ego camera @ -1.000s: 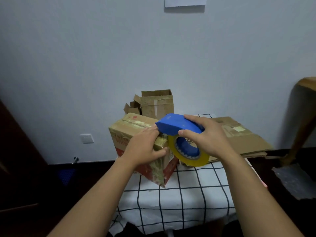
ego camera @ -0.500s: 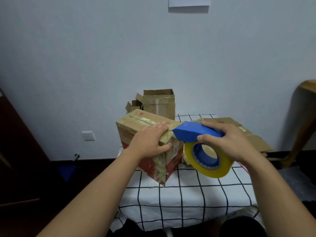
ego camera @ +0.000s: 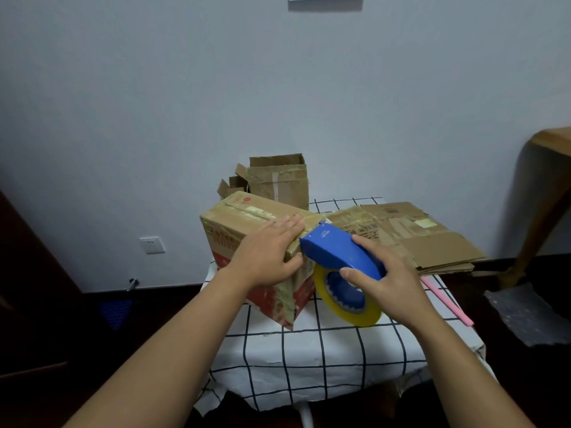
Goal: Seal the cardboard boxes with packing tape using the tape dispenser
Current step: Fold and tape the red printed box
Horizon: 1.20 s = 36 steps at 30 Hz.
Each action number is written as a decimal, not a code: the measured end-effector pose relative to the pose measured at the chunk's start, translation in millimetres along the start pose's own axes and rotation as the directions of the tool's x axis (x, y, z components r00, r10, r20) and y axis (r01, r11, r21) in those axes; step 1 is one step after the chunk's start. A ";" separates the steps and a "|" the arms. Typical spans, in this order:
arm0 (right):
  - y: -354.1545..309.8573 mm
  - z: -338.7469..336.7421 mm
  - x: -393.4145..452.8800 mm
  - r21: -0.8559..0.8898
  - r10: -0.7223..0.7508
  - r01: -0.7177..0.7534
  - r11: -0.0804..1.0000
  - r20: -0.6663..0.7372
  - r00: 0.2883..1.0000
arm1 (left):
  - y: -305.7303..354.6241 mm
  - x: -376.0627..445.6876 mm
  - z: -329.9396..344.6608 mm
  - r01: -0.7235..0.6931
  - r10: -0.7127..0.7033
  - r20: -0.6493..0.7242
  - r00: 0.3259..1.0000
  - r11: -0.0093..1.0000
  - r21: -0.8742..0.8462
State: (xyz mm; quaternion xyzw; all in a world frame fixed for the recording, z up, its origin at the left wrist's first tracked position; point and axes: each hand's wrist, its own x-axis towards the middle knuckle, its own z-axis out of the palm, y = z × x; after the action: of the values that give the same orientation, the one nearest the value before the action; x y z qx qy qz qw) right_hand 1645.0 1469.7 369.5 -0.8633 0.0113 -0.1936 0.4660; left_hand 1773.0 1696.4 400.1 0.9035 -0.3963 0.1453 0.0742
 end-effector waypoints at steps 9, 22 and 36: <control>13.6 12.4 -8.2 0.128 0.005 -0.004 0.992 -0.005 1.000 | -6.3 6.8 -0.7 0.007 -0.009 0.042 0.999 0.999 0.033; 23.7 -30.8 -31.4 -0.106 0.026 -0.018 0.994 0.080 0.996 | -0.2 6.9 -7.9 0.066 -0.064 0.106 0.992 0.998 -0.009; -4.1 -20.2 20.0 -0.364 0.123 -0.028 0.931 0.241 0.963 | 26.2 32.3 -8.2 0.284 -0.282 0.033 0.959 0.957 -0.066</control>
State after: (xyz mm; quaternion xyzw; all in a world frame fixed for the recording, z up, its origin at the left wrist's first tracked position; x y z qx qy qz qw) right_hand 1655.9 1451.8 389.1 -0.9503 0.0187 -0.0554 0.3057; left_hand 1772.8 1658.3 418.8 0.9494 -0.2685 0.1086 0.1212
